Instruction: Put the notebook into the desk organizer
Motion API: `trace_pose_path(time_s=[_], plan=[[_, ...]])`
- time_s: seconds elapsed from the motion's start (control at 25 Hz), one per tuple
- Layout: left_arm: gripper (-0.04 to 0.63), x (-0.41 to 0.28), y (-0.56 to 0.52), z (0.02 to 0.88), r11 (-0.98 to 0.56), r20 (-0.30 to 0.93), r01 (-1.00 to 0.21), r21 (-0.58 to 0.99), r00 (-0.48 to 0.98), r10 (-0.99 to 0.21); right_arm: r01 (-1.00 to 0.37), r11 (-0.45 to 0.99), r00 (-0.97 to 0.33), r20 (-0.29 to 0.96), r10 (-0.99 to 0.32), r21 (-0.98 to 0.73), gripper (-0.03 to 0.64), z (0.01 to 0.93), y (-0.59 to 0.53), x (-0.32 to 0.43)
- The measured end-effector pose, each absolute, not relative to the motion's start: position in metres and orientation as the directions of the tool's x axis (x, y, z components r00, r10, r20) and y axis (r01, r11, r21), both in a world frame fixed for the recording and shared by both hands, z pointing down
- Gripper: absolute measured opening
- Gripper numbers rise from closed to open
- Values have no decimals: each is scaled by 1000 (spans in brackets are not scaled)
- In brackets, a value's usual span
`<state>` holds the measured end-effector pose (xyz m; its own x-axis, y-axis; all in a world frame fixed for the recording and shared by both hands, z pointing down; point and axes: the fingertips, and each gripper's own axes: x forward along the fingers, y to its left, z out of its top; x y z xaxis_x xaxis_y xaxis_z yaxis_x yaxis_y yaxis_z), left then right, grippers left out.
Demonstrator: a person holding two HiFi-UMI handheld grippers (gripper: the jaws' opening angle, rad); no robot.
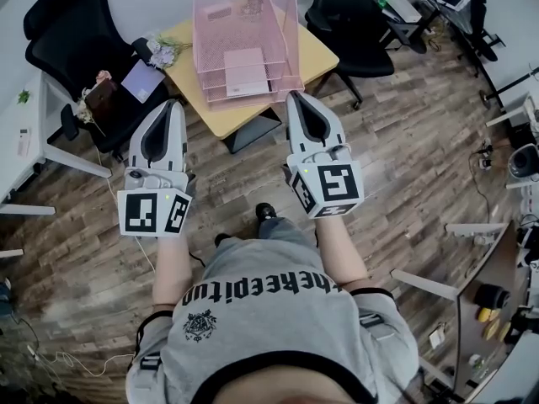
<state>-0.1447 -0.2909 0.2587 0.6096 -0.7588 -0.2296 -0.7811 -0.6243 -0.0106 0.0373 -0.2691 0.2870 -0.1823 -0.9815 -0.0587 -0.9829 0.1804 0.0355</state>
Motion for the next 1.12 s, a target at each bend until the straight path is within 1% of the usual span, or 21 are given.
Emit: trace_pose_path(time_s=[0.44, 1.12], plan=[[3, -134, -283, 254, -660, -243, -751, -13, 643, -726, -992, 122, -124, -158, -980, 25, 3, 259, -240, 50], [3, -136, -283, 257, -686, -244, -728, 0, 665, -706, -998, 64, -64, -170, -983, 5, 3, 254, -226, 52]])
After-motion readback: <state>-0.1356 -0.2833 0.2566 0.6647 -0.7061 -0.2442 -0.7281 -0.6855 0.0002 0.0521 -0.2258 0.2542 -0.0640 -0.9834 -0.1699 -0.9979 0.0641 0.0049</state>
